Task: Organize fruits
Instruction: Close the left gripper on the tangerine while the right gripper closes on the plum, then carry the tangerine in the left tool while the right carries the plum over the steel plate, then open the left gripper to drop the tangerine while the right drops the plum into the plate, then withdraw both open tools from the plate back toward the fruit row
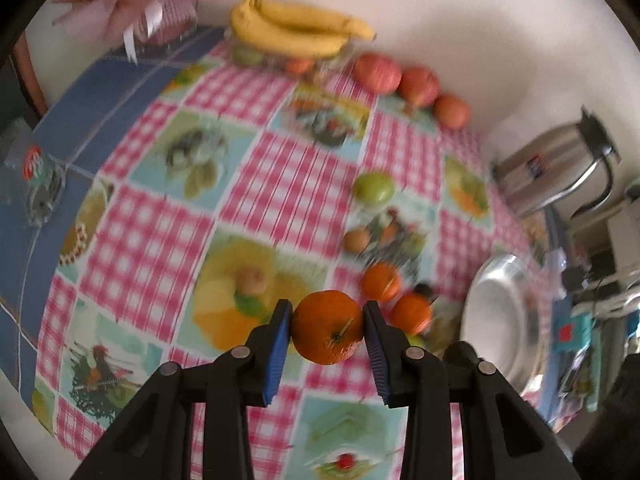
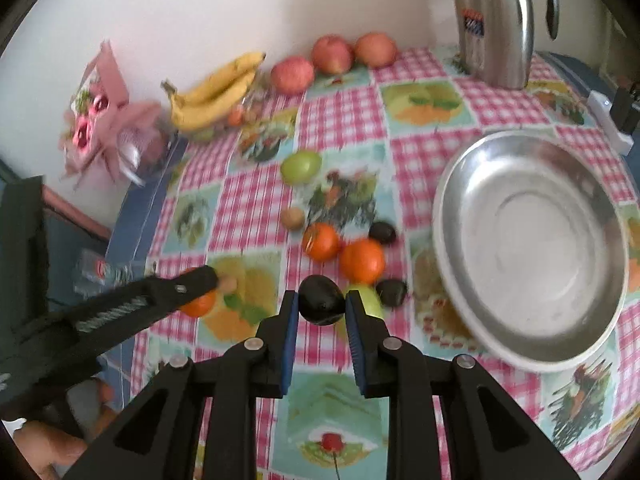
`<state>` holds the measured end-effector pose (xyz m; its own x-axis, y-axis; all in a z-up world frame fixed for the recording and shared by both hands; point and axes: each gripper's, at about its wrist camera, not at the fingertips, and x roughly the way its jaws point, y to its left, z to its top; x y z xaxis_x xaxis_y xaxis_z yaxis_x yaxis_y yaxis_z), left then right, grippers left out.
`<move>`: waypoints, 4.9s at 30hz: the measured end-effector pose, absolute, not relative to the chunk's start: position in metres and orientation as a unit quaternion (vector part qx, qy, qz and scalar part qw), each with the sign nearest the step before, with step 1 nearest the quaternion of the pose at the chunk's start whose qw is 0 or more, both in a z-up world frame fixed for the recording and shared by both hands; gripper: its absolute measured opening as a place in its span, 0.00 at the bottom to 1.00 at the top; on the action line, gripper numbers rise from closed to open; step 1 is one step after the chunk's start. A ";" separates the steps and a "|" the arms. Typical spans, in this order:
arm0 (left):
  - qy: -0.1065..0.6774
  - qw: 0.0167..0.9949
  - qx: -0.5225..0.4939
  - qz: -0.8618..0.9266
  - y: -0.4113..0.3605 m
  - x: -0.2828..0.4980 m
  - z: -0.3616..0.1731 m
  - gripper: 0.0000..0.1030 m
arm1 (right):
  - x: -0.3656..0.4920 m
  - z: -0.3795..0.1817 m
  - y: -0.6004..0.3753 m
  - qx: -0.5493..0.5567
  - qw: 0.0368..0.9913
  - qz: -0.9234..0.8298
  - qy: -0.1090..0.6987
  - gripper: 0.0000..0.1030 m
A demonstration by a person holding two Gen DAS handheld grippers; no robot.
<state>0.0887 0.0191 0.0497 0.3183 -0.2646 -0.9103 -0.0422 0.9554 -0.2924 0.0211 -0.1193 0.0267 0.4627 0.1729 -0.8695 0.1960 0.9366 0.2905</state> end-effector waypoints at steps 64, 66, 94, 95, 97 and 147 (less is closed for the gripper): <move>0.554 0.791 0.007 -0.259 -0.235 0.083 0.002 0.38 | -0.005 0.028 -0.331 0.241 0.816 -0.285 0.440 0.24; 0.560 0.788 0.012 -0.257 -0.236 0.084 -0.006 0.38 | -0.003 0.020 -0.333 0.243 0.812 -0.286 0.447 0.24; 0.587 0.774 0.045 -0.233 -0.240 0.086 -0.029 0.40 | 0.005 -0.019 -0.331 0.245 0.778 -0.292 0.499 0.34; 0.586 0.774 0.045 -0.234 -0.241 0.086 -0.027 0.40 | 0.005 -0.018 -0.331 0.244 0.779 -0.294 0.497 0.41; 0.583 0.776 0.046 -0.234 -0.241 0.085 -0.023 0.43 | 0.004 -0.016 -0.331 0.244 0.780 -0.298 0.493 0.49; 0.554 0.831 -0.052 -0.006 -0.049 0.131 0.021 0.85 | 0.035 0.023 -0.224 0.139 0.845 -0.178 0.484 0.65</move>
